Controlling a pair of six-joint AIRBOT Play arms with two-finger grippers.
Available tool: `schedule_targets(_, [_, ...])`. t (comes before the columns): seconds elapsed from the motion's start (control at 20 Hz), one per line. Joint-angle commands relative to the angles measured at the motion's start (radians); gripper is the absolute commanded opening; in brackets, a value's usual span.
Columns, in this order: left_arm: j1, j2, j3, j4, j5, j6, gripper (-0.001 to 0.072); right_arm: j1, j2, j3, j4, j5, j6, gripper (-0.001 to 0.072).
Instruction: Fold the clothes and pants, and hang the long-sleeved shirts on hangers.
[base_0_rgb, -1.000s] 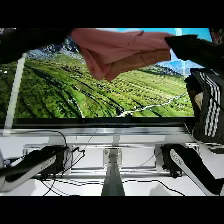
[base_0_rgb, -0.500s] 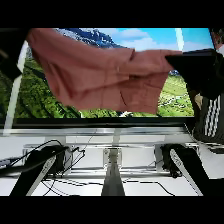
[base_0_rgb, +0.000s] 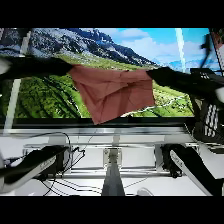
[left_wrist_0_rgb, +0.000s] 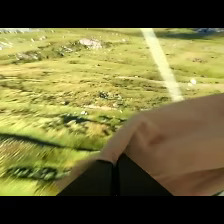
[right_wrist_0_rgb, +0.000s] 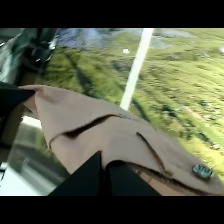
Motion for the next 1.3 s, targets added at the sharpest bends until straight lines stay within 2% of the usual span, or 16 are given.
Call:
schedule_targets(0.0, [-0.093,-0.293,-0.026,-0.166,0.349,0.067,0.0005,0.142,-0.174,-0.088,-0.07,-0.468,0.008,0.0019])
schedule_targets(0.1, [-0.122,-0.375,-0.026,-0.227,0.492,0.068,0.0005,0.153,-0.276,-0.052,-0.069,-0.638,0.009,0.0019])
schedule_targets(0.2, [-0.129,-0.391,-0.026,-0.225,0.573,0.068,0.0018,0.138,-0.354,-0.015,-0.07,-0.732,0.008,0.0022])
schedule_targets(0.25, [-0.129,-0.389,-0.026,-0.225,0.602,0.068,0.0171,0.123,-0.382,0.002,-0.078,-0.739,0.008,0.0198])
schedule_targets(0.3, [-0.126,-0.382,-0.026,-0.223,0.607,0.069,0.0528,0.107,-0.401,0.012,-0.096,-0.739,0.008,0.0548])
schedule_targets(0.35, [-0.12,-0.373,-0.026,-0.221,0.602,0.079,0.0694,0.087,-0.411,0.019,-0.123,-0.736,0.008,0.0668])
schedule_targets(0.45, [-0.098,-0.338,-0.026,-0.218,0.548,0.101,0.0704,0.011,-0.409,0.019,-0.164,-0.7,0.008,0.0667])
schedule_targets(0.5, [-0.084,-0.316,-0.026,-0.2,0.506,0.101,0.0703,-0.042,-0.407,0.019,-0.179,-0.638,0.008,0.0656])
schedule_targets(0.6, [-0.046,-0.261,-0.026,-0.106,0.378,0.1,0.0703,-0.189,-0.407,0.019,-0.227,-0.406,0.008,0.0491])
schedule_targets(0.65, [-0.025,-0.234,-0.026,-0.06,0.303,0.1,0.0703,-0.269,-0.408,0.019,-0.267,-0.251,0.008,0.0449])
schedule_targets(0.8, [0.032,-0.184,-0.026,-0.033,0.069,0.096,0.0701,-0.438,-0.434,0.018,-0.368,0.152,-0.049,0.0451])
schedule_targets(0.9, [0.039,-0.187,-0.029,-0.032,-0.042,0.085,0.0694,-0.48,-0.481,0.018,-0.356,0.312,-0.1,0.0453])
schedule_targets(1.0, [0.034,-0.189,-0.043,-0.032,-0.071,0.03,0.0694,-0.467,-0.543,0.018,-0.345,0.362,-0.117,0.0454])
schedule_targets(1.15, [0.034,-0.189,-0.098,-0.032,-0.072,0.015,0.0694,-0.425,-0.637,0.018,-0.285,0.353,-0.126,0.0453])
schedule_targets(1.25, [0.035,-0.189,-0.157,-0.032,-0.079,0.001,0.0694,-0.393,-0.685,0.018,-0.198,0.348,-0.192,0.0453])
